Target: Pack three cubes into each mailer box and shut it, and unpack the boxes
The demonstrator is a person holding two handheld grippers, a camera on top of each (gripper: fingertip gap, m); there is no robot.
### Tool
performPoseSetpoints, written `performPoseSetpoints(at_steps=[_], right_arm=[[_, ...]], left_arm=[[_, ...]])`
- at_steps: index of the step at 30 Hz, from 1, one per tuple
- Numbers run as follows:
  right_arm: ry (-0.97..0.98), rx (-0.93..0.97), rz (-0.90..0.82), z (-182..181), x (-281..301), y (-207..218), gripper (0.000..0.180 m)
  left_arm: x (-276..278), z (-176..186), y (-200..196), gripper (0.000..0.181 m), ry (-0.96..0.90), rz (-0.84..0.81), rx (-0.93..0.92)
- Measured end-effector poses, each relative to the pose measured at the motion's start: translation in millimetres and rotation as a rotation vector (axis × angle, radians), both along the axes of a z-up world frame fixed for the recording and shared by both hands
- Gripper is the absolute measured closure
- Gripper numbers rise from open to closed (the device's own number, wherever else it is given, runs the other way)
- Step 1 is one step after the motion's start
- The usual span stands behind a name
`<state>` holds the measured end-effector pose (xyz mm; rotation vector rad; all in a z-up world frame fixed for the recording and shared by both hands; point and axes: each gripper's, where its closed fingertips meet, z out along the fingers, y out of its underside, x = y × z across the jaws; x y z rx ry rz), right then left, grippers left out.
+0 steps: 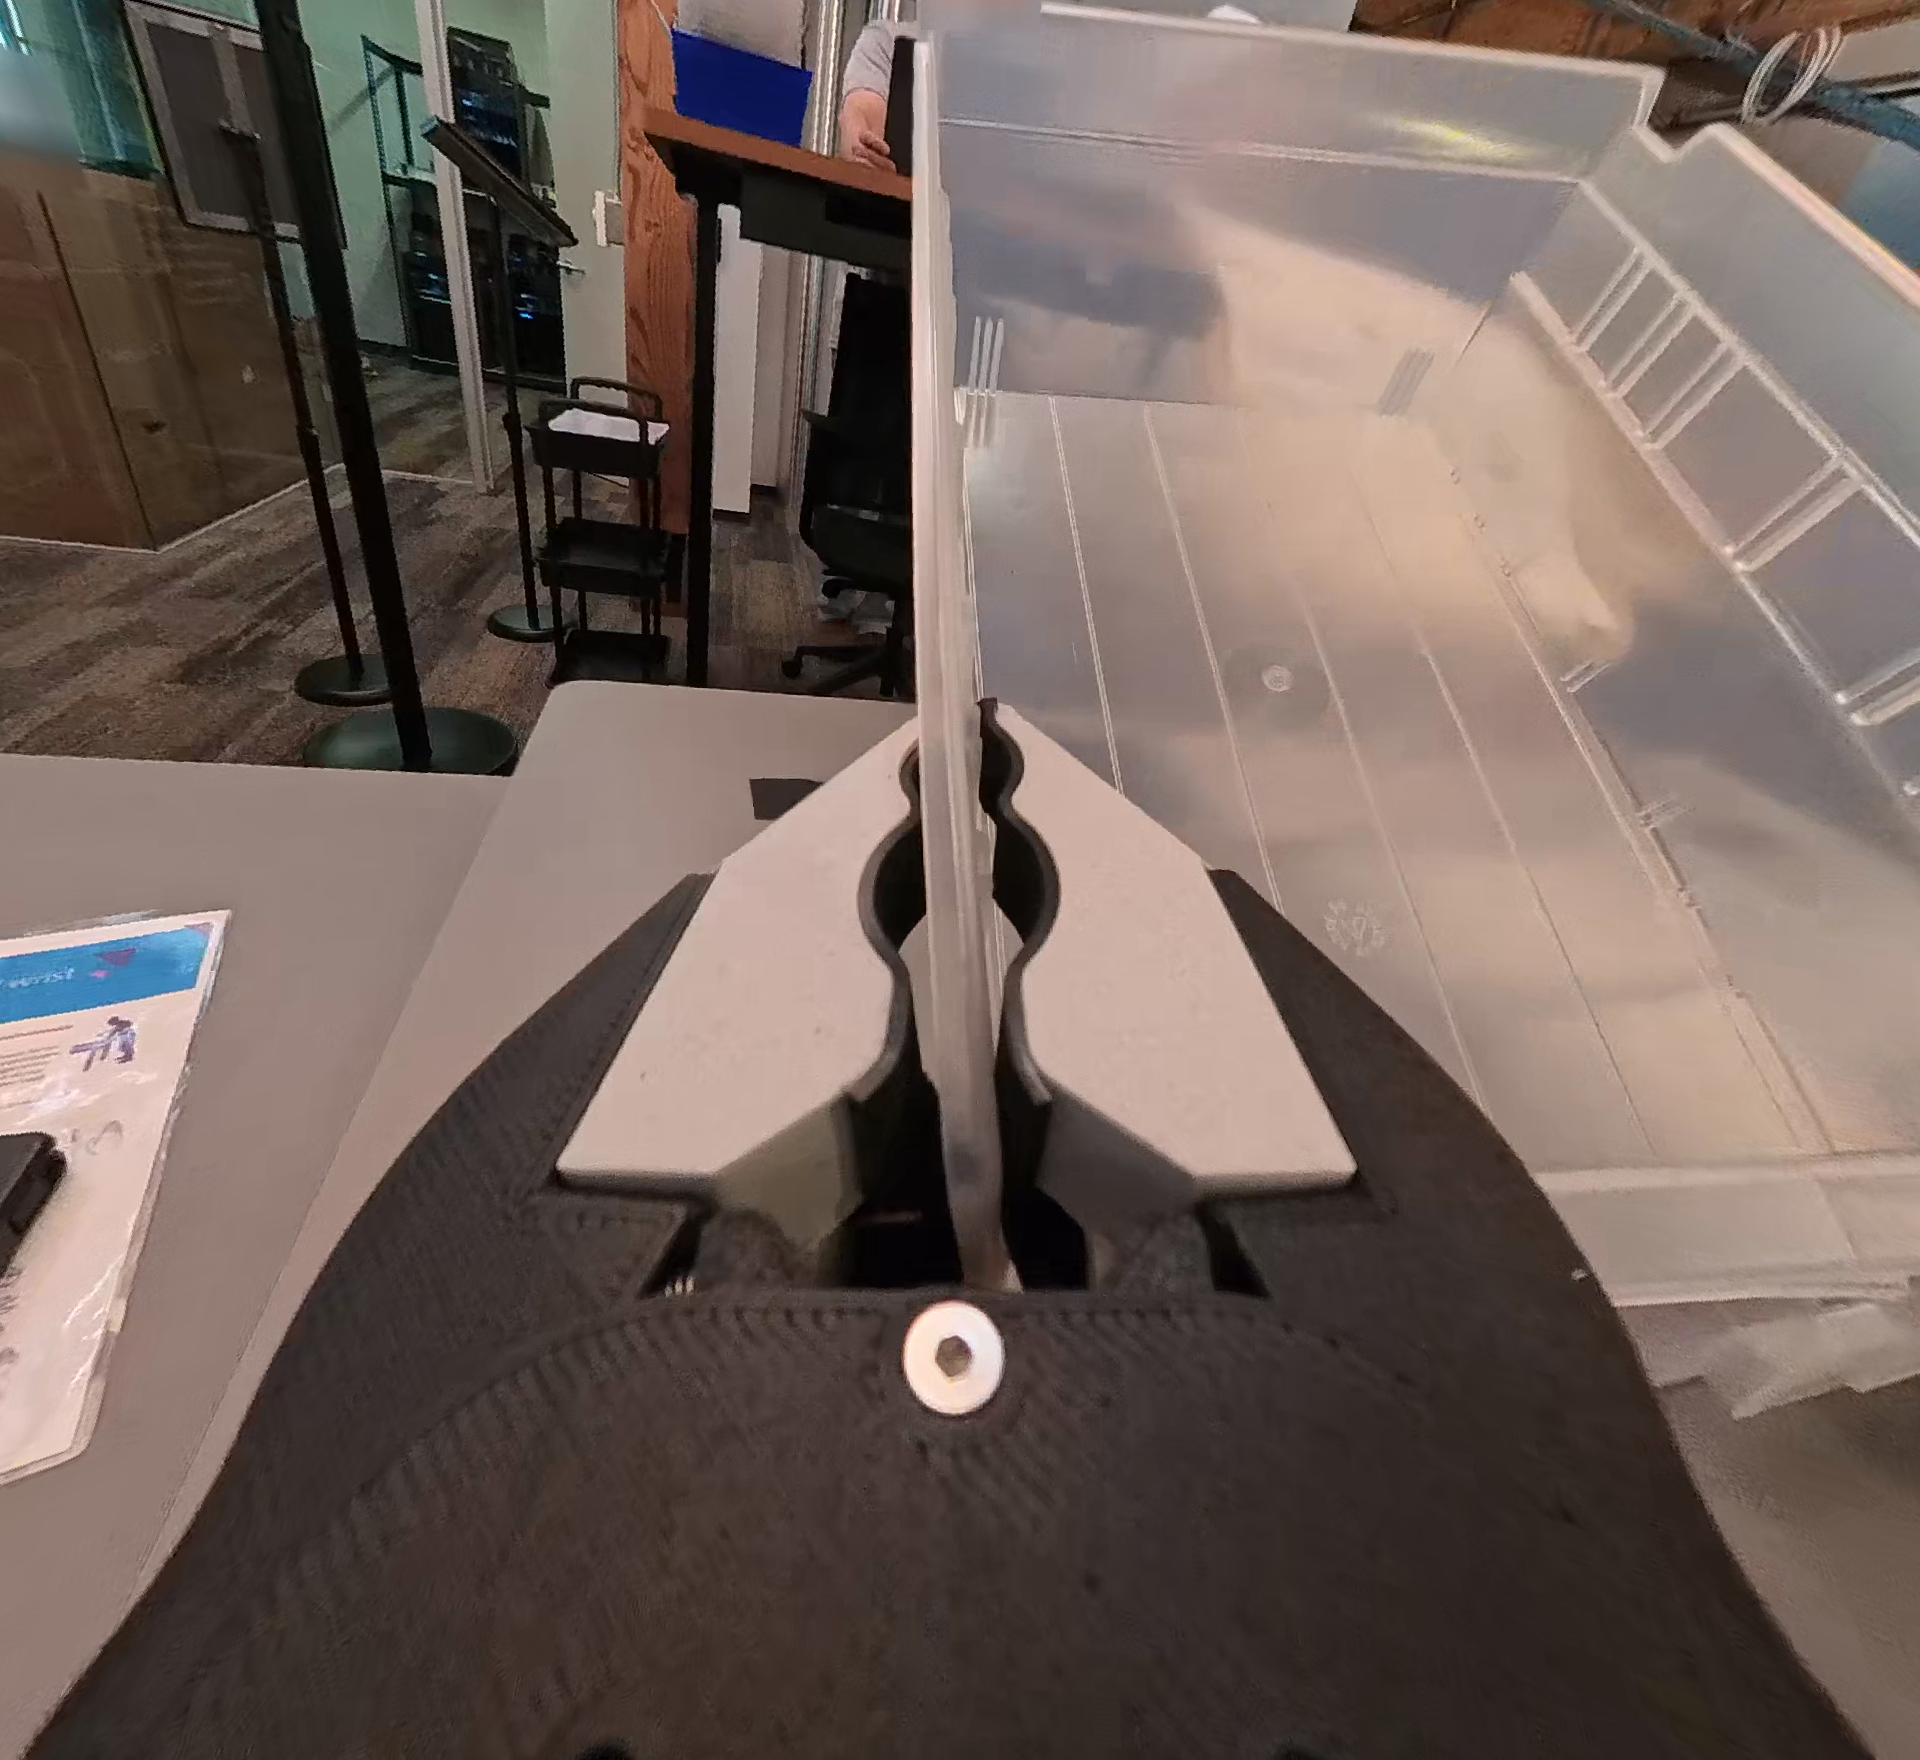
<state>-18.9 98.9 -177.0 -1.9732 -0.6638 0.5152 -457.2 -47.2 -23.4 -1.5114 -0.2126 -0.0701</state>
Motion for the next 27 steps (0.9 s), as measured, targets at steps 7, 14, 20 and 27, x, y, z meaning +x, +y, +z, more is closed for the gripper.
performPoseSetpoints(at_steps=[7, 14, 20, 27], right_arm=[[0.014, 0.000, 0.092, 0, -71, -11, 0.144], [0.034, 0.003, 0.182, 1, -142, -26, 0.143], [0.063, -0.005, 0.255, 1, -203, -51, 0.135], [0.084, -0.002, 0.341, -2, -266, -97, 0.118]], left_arm=[[-6, 15, -19, 0.179, -0.005, 0.008, 0.036], [-30, 17, -44, 0.179, -0.017, 0.064, 0.049], [-44, 26, -66, 0.178, -0.025, 0.108, 0.076], [-37, 41, -73, 0.179, -0.003, 0.107, 0.094]])
